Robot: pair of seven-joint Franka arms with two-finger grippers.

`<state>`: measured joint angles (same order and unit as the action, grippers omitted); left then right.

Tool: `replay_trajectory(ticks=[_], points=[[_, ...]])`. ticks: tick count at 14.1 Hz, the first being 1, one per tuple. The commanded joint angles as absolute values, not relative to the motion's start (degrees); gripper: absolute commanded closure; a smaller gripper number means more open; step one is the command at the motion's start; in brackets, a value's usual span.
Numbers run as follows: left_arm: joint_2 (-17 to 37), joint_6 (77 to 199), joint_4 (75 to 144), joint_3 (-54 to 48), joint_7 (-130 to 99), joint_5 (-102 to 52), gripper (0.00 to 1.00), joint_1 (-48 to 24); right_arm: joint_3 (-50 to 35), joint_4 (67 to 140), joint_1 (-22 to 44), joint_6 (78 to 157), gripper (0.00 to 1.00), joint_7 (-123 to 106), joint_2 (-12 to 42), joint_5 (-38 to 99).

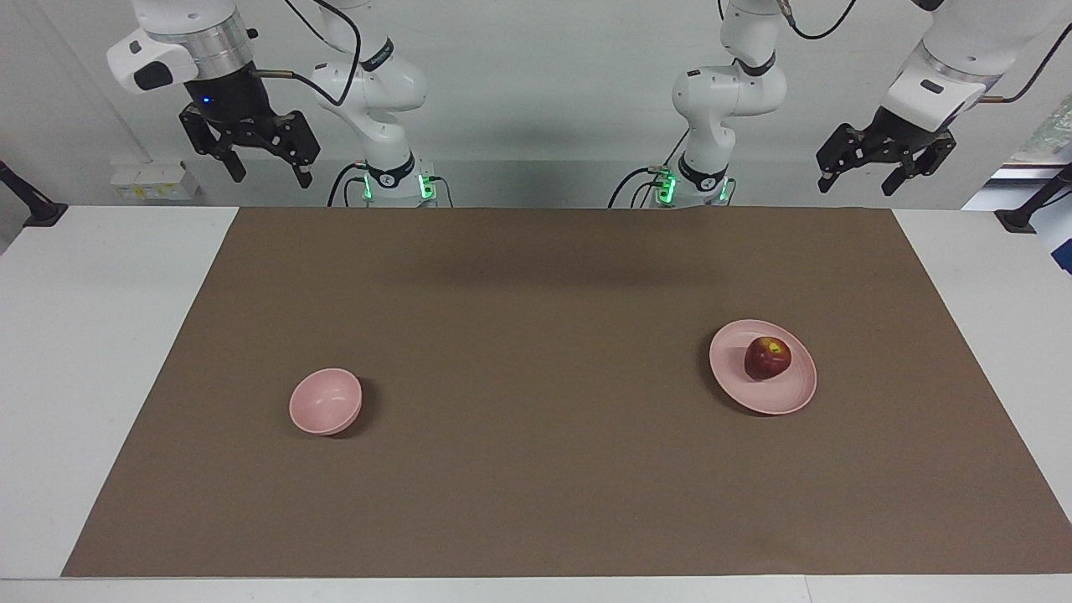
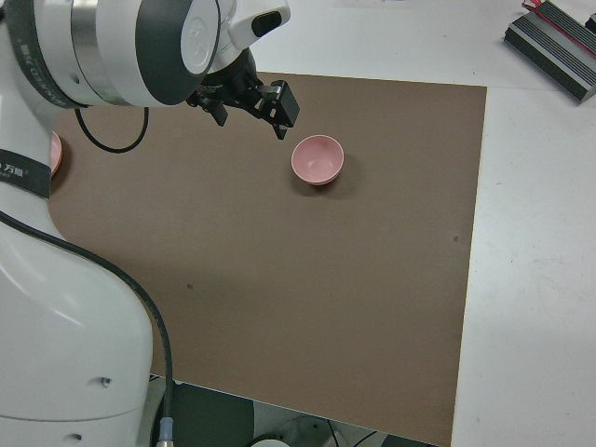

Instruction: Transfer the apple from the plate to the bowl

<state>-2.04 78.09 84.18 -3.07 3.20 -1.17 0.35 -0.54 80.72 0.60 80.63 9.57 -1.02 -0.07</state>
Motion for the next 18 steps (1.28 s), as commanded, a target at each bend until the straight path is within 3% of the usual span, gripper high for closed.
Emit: replay_trajectory(ticks=[1,6,13,18], points=[[-2.81,80.93,85.86,-2.81,2.29,-1.14,0.00,-0.53,-0.79,82.09,-0.35,80.33,0.00,8.09,-2.29,1.41],[-3.43,84.45,89.03,-2.90,2.46,-1.41,0.00,-2.28,-0.79,82.09,-0.35,80.33,0.00,8.09,-2.29,1.41],[3.25,91.31,90.08,-2.90,2.64,-1.49,0.00,-4.48,-0.79,82.09,-0.35,80.42,0.00,8.09,-2.29,1.41],[3.43,104.91,100.78,-2.90,3.08,-1.49,0.00,-4.31,-0.79,82.09,-0.35,80.42,0.00,8.09,-2.29,1.41]])
